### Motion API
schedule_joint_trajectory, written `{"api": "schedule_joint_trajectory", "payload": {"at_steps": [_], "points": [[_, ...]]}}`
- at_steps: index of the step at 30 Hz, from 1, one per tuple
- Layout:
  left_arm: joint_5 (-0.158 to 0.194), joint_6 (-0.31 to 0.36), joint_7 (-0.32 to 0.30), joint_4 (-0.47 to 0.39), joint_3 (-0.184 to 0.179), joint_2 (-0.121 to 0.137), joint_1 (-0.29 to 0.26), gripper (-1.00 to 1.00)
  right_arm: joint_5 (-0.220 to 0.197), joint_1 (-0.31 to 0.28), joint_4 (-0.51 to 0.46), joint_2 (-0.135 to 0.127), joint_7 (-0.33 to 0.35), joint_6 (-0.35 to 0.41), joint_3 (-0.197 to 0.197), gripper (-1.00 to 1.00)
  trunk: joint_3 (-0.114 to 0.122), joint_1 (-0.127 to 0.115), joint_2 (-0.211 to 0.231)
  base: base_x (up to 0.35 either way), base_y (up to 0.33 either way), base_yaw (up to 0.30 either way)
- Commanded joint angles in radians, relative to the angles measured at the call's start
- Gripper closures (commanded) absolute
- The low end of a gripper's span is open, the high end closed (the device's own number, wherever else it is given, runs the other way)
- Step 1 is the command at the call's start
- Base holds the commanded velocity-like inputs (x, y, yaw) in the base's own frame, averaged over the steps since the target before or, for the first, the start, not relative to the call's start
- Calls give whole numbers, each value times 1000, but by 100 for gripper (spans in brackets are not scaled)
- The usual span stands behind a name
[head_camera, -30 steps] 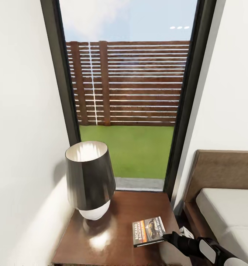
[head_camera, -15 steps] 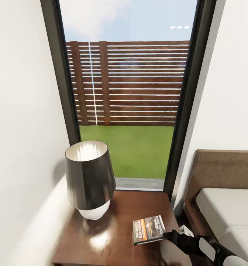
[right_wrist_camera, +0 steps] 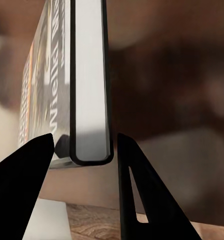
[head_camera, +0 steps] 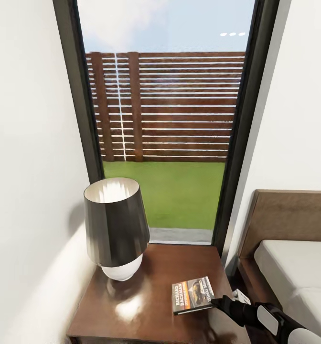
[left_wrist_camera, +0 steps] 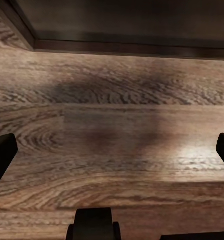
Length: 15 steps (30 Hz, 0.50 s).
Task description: In the bedroom, move the book from the bed onto either nightstand, and place the two sandals side by side next to the bed.
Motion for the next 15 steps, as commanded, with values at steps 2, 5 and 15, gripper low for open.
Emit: {"api": "schedule_joint_trajectory", "payload": {"at_steps": [2,5,15], "points": [[10,-4,-3,1,-6,1,-1,-100,-6,-1,0,0,1,5,3,100,-1,0,0,0,0,0],[10,-4,-3,1,-6,1,-1,-100,-6,-1,1,1,1,5,3,100,-1,0,0,0,0,0],[10,-4,-3,1,-6,1,-1,-100,-6,-2,3,-1,0,5,4,100,-32,38,-70,0,0,0]]}}
